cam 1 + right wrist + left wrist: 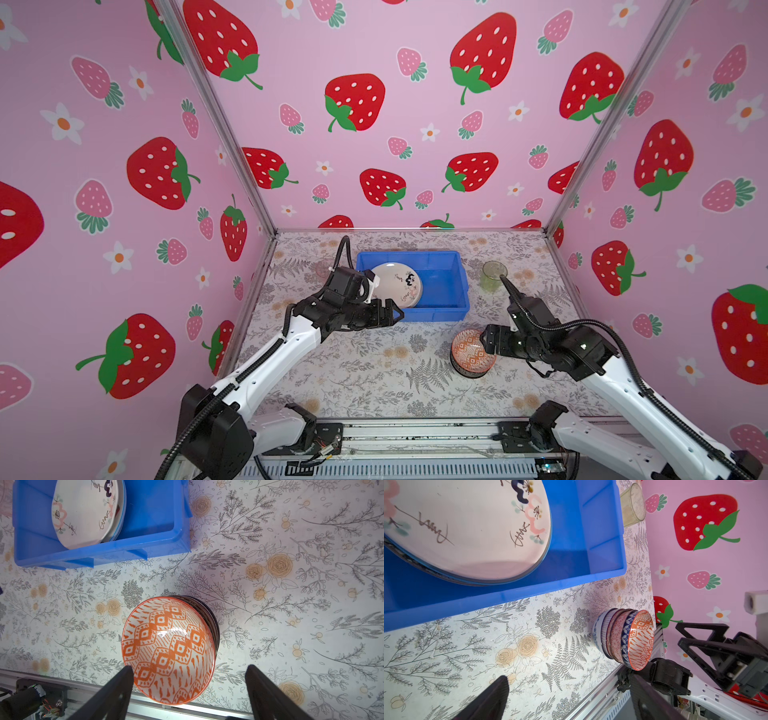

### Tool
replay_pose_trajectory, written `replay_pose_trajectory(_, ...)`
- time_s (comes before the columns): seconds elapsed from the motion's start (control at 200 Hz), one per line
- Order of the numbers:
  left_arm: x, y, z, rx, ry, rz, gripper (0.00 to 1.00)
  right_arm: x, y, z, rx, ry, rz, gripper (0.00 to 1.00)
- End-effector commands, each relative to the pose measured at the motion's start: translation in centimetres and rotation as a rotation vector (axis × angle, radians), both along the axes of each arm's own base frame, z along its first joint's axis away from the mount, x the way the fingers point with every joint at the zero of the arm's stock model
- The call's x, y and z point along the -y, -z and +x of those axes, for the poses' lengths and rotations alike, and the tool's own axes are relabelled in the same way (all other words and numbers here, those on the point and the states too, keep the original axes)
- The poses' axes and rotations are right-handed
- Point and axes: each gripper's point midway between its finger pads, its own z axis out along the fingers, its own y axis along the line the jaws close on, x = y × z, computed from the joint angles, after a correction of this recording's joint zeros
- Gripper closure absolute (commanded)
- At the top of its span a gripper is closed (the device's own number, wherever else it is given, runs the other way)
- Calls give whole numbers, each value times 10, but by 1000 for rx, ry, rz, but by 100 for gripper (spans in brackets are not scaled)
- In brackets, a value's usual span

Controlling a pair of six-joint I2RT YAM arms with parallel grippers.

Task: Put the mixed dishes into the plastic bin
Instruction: 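Pinch the orange-and-blue bowl rim with the right gripper while the left approaches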

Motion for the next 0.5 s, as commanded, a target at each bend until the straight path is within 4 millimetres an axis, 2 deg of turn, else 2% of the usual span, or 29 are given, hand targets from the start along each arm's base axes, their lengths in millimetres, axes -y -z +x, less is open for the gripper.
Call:
replay_pose_trajectory(0.0,12,-15,10,49,16,-9,6,10,17,-11,-55,30,-28,17)
replay_pose_trajectory(0.175,26,-12,10,39,48,-10,6,6,36,-19,-93,13,-5,30)
replay_pose_trajectory(0.315,34,-12,9,39,66,-13,6,5,45,-19,-103,10,-4,40)
replay_pose_trajectory(0.495,41,-10,10,33,81,-12,6,1,52,-18,-108,0,2,48)
